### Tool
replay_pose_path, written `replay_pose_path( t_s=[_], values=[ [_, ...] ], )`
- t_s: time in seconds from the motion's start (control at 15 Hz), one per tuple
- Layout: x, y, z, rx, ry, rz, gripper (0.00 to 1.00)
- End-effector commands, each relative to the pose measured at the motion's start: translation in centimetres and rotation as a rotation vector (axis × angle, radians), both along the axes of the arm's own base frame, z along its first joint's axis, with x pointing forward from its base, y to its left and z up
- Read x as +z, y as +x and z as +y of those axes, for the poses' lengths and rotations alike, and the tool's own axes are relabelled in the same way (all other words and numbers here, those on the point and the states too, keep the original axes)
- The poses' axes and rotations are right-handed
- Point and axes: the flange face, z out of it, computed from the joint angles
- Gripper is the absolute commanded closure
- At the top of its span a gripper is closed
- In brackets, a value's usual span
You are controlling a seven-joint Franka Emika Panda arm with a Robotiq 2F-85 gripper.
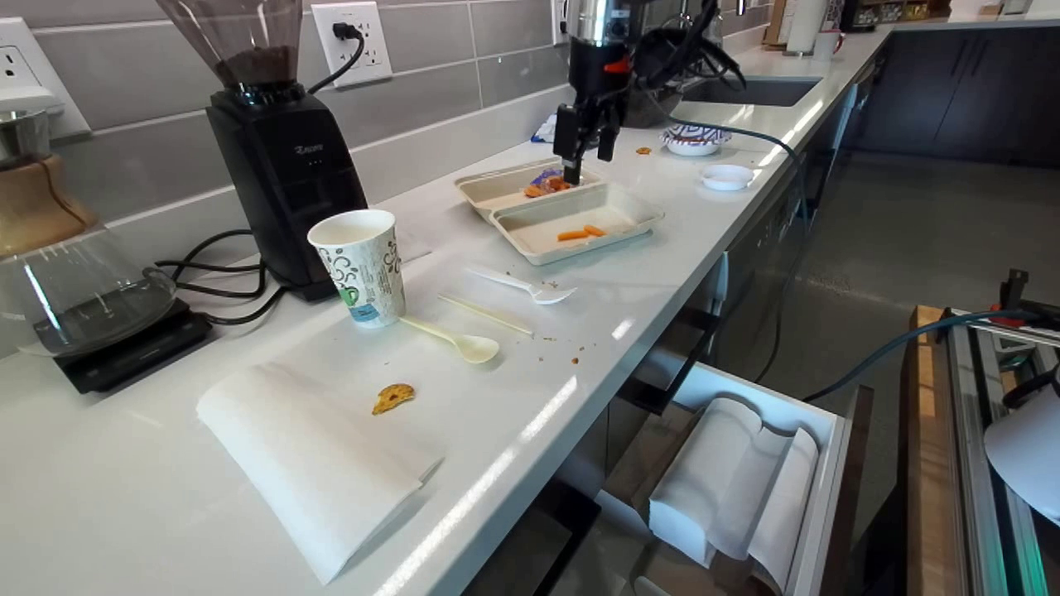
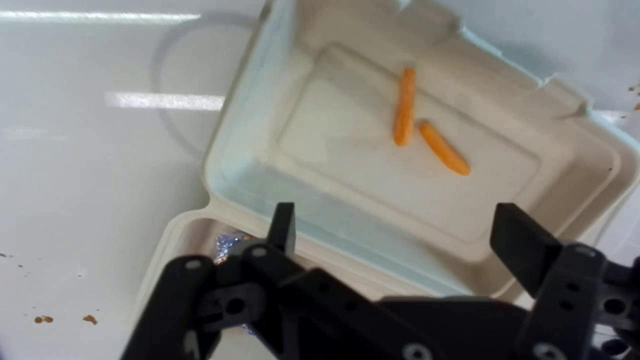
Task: Pick up the object from the bag and put it on the bowl
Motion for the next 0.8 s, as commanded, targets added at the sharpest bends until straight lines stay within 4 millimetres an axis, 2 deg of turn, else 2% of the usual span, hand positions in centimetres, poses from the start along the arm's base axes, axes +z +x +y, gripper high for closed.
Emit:
replay_pose_path(
  t_s=[0.0,0.13,0.33,0.4,0.47,0.73],
  values=[
    [4.7,-2.0,0.5,-0.051,-0.013,0.11,0.0],
    [7.0,-3.1,1.2,-0.047,0.018,0.157,0.0],
    [9.3,-4.4,2.0,-0.047,0.031,0.186,0.0],
    [9.7,-4.7,2.2,-0.051,0.039,0.189,0.0],
    [9.1,-3.8,1.7,-0.037,0.018,0.172,0.0],
    [10.0,-4.2,2.0,-0.039,0.021,0.167,0.0]
  ],
)
